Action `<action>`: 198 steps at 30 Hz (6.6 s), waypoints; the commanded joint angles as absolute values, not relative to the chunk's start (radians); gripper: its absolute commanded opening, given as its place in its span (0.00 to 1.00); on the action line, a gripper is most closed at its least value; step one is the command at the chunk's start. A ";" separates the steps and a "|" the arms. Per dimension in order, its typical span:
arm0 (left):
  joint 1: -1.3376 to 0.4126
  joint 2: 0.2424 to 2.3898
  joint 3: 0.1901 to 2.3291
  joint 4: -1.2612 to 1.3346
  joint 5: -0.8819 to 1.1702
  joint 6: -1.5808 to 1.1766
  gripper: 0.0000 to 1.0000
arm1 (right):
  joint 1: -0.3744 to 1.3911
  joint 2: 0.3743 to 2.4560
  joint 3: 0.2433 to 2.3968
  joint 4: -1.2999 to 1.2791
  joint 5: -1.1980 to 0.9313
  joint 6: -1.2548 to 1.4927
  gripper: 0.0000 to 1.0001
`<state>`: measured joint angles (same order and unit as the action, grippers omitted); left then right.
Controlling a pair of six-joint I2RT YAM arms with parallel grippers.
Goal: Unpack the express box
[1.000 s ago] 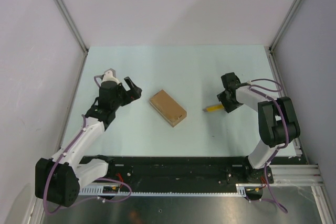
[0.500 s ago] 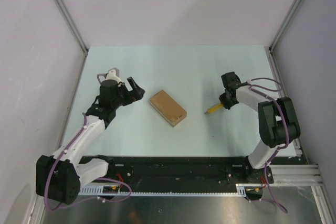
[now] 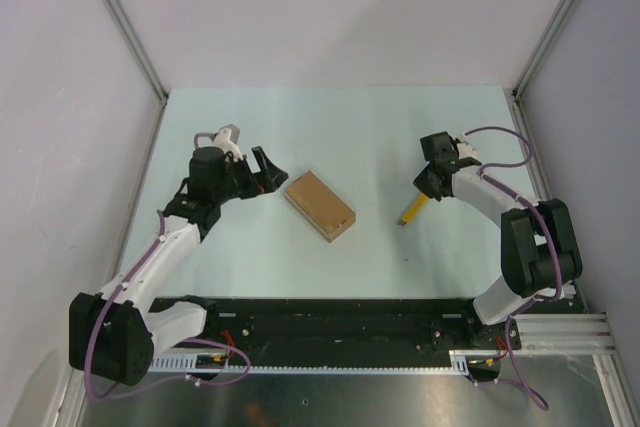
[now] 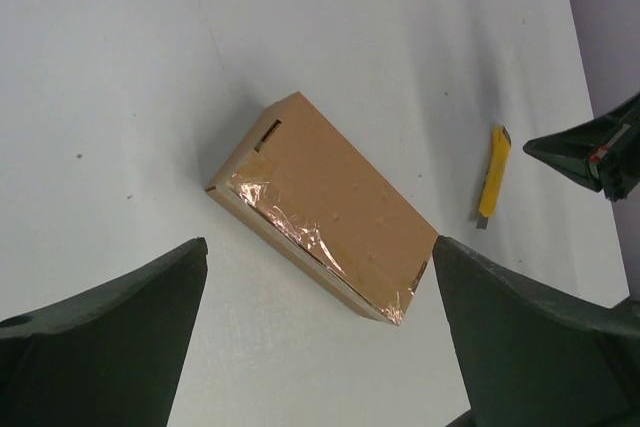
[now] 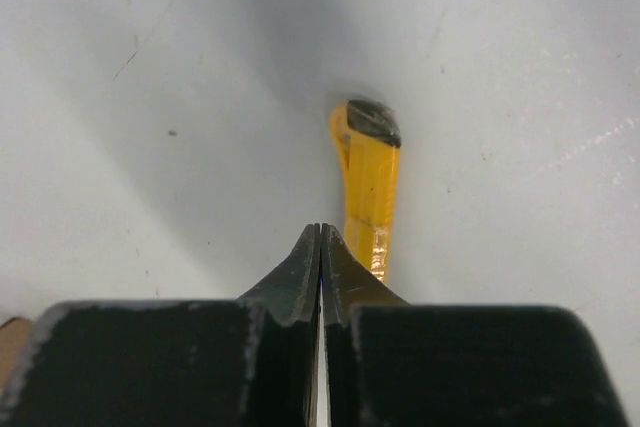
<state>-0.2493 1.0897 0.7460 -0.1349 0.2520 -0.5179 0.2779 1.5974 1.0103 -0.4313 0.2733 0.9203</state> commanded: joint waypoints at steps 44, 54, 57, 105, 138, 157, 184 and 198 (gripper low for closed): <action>-0.405 1.121 0.814 -0.084 0.371 -0.453 1.00 | 0.302 1.646 1.144 -0.439 0.054 0.646 0.00; -0.417 1.106 0.919 -0.078 0.590 -0.541 0.99 | 0.313 1.387 1.144 -0.062 -0.596 0.655 0.00; -0.425 1.100 0.985 -0.069 0.656 -0.542 1.00 | 0.325 1.321 1.144 0.171 -0.731 0.764 0.00; -0.815 1.183 1.215 0.721 0.956 -0.923 0.64 | 0.581 1.255 1.347 1.120 -1.037 1.301 0.00; -0.768 1.207 1.150 0.414 0.919 -0.744 0.00 | 0.517 1.002 1.405 0.158 -0.767 0.681 0.93; -0.859 1.155 1.381 -0.284 0.571 -0.190 0.00 | 0.572 1.094 1.683 -0.494 -0.646 0.175 0.90; -0.831 1.183 1.434 -0.331 0.693 -0.115 0.17 | 0.492 1.158 1.666 -0.522 -0.833 0.204 0.00; -0.831 0.986 1.290 -0.062 0.247 -0.204 0.97 | 0.422 1.097 1.700 -0.325 -0.698 0.342 0.00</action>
